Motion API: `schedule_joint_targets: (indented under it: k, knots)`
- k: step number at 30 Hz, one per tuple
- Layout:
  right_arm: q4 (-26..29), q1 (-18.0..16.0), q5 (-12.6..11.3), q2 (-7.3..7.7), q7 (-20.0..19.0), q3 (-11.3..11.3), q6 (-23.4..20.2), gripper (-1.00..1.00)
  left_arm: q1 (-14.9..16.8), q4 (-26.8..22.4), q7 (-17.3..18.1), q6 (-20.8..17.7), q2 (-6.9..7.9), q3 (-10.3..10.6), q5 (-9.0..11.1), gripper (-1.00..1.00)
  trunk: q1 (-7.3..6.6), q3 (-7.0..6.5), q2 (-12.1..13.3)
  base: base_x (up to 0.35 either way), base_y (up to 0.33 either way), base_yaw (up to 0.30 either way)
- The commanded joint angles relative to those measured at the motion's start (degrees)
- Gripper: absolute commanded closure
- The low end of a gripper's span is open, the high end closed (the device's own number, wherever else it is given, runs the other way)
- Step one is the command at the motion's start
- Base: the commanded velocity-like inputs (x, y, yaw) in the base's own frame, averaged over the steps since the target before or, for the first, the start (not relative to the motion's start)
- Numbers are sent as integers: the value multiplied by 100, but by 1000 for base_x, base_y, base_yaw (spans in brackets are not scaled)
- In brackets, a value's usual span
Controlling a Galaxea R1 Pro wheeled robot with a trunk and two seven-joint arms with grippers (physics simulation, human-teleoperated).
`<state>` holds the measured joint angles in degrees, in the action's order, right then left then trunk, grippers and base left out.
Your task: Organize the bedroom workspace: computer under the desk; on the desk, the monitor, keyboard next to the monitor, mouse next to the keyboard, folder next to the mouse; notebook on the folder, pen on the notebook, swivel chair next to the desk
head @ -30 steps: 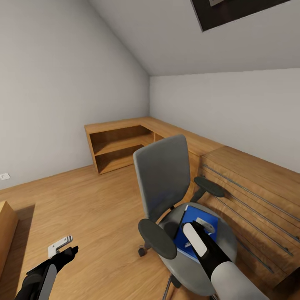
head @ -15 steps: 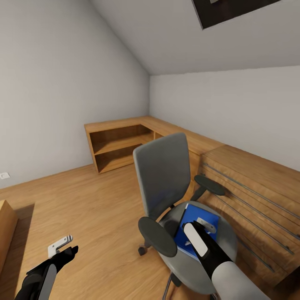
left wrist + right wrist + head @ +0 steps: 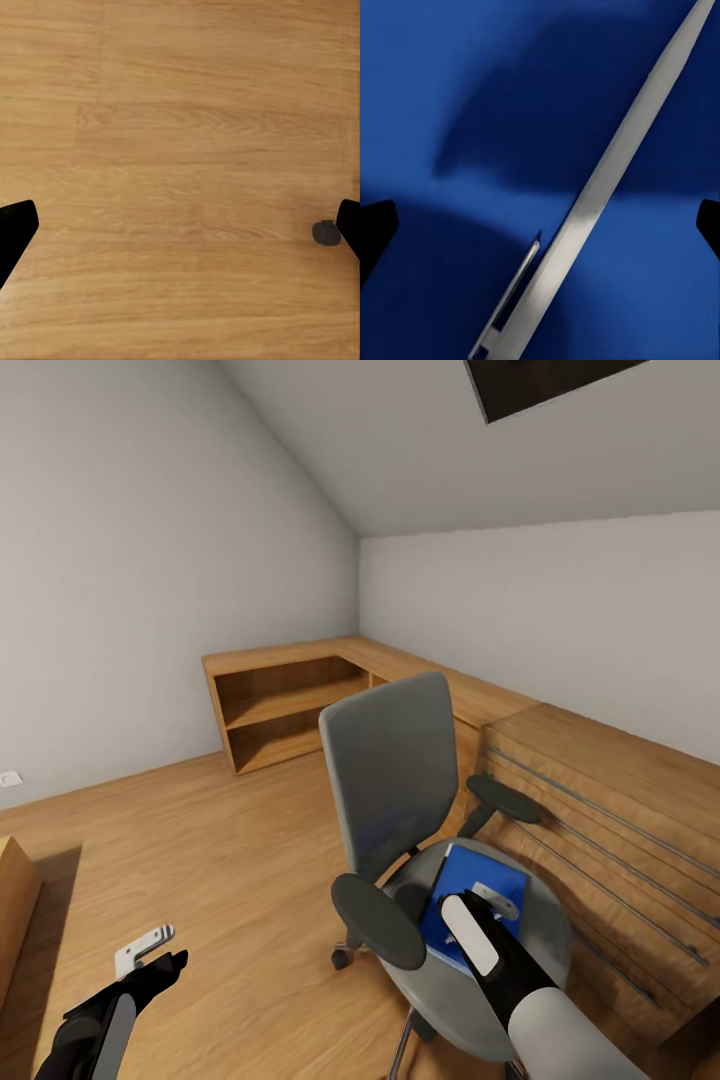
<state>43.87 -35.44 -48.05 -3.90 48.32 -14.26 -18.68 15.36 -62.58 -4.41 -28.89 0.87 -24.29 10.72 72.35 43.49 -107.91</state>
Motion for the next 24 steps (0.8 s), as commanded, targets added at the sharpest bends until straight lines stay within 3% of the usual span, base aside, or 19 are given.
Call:
schedule_joint_targets:
  k: [1, 13, 24]
  knots:
    - [8, -5, -23, 3, 37, -15, -31, -100, 2, -8, -42, -29, 1, 4, 62, -100, 22, 24, -44, 0, 0, 0]
    - [0, -5, -38, 3, 37, 92, -31, -100, 2, -17, -42, -37, 1, 4, 62, -100, 176, 150, -325, 0, 0, 0]
    - [-1, -5, -45, 3, 37, 108, -31, -100, 2, -17, -42, -46, 1, 4, 62, -100, 176, 150, -325, 0, 0, 0]
